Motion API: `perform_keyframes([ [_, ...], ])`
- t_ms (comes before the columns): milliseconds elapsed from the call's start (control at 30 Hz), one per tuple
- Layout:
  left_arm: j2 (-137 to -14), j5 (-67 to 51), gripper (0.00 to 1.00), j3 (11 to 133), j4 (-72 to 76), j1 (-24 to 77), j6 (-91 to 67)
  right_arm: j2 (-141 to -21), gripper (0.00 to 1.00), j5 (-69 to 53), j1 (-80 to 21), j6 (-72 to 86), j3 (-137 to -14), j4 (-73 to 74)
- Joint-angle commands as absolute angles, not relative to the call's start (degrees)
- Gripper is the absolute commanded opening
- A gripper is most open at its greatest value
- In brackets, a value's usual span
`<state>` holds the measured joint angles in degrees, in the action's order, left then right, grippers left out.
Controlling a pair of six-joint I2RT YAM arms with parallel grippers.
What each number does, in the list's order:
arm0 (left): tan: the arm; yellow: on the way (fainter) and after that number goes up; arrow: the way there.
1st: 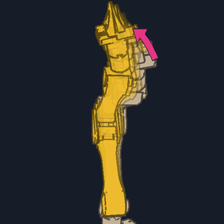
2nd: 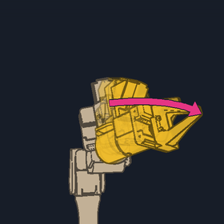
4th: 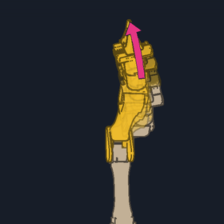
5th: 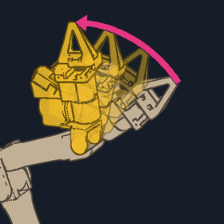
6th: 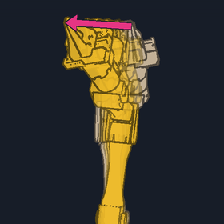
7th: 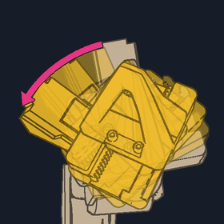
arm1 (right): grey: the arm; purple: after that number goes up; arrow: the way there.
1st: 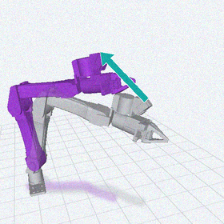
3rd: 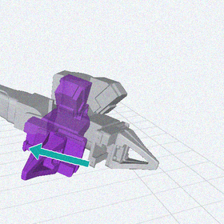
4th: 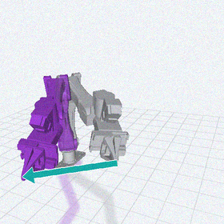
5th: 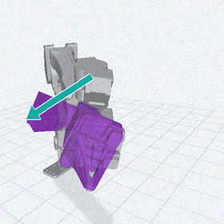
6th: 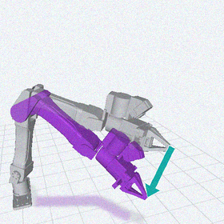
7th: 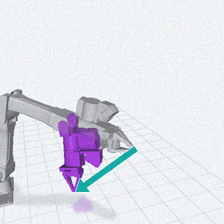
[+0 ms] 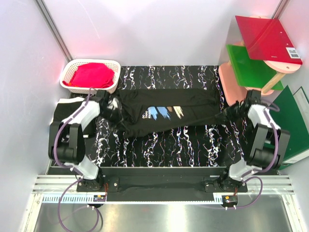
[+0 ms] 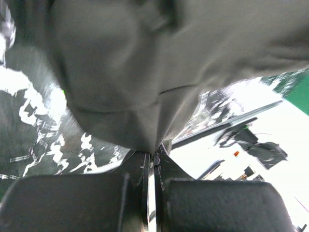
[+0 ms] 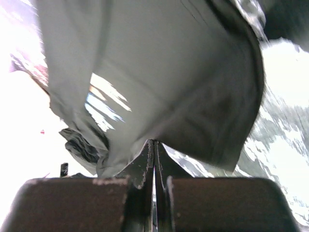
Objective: Fold and stack the t-shirts
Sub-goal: Fold the other side of the tshirt into a rectangle
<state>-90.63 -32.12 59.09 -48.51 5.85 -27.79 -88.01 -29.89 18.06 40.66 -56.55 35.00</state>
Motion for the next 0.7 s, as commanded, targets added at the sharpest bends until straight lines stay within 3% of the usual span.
perform_keyframes([
  [0,-95.7,-36.47,0.0,69.58,-47.72,4.92,-29.0,-94.82,0.0,-30.41,18.28,39.72,-63.19,30.94],
  [267,-106.78,-38.58,0.0,84.09,-47.2,4.57,-32.43,-106.51,0.0,-32.69,17.84,42.45,-66.36,21.9],
  [667,-112.14,-38.85,0.0,90.96,-46.93,4.13,-35.33,-107.67,0.01,-32.26,16.35,41.31,-70.13,18.9],
])
